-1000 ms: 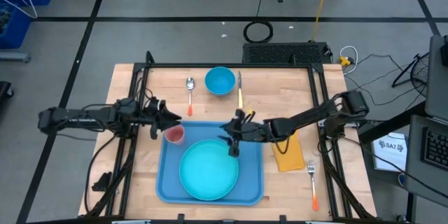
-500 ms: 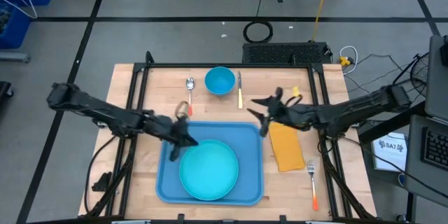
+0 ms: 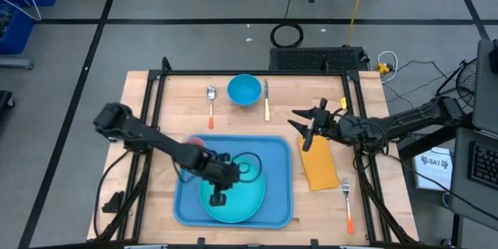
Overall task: Set up tray
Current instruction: Put the light blue plate on the blue serving tray, then put the blue bowl on top of the light blue plate, then put the yellow napkin to the right of the light blue plate on the blue serving tray
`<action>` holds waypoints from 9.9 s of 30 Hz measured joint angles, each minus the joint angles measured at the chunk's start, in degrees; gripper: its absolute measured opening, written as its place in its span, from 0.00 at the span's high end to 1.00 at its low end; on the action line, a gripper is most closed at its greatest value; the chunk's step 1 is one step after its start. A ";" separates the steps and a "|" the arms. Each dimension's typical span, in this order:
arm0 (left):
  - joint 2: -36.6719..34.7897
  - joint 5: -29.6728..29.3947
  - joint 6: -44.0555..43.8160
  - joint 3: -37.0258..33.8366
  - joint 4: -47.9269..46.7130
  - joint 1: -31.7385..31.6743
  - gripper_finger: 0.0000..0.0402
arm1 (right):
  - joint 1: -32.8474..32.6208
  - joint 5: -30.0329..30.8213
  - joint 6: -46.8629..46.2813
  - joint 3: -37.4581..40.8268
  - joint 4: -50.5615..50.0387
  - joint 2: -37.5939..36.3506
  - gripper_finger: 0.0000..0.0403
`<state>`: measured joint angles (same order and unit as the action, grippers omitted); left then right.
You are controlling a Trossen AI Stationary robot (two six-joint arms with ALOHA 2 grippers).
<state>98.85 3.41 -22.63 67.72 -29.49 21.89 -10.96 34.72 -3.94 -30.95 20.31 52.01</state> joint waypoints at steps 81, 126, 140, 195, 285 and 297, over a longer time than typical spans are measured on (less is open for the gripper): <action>-18.96 -25.28 13.16 1.26 5.28 -2.30 0.93 | 0.52 -1.73 0.15 -0.05 2.99 0.74 0.61; 3.86 8.42 0.44 11.57 -15.62 -61.48 0.59 | 0.55 -0.20 3.12 -0.05 0.83 0.74 0.61; 7.87 5.52 -1.05 11.54 -13.04 -60.72 0.59 | 0.52 -0.25 3.12 -0.03 1.27 0.74 0.61; -16.70 -7.35 -29.24 11.57 -34.67 -1.16 0.98 | 0.52 -0.26 2.18 -0.01 1.25 0.72 0.61; -37.22 -44.21 -0.40 -16.25 3.62 1.29 0.78 | 0.36 -0.39 -25.94 -0.01 -41.04 -20.42 0.61; -50.93 -34.44 5.82 -32.23 19.79 -5.86 0.78 | 1.33 1.01 -37.29 -0.01 -49.86 -17.80 0.61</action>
<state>47.93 -31.03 -16.81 35.48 -9.70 16.03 -9.63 35.73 -41.23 -30.96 -29.55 34.21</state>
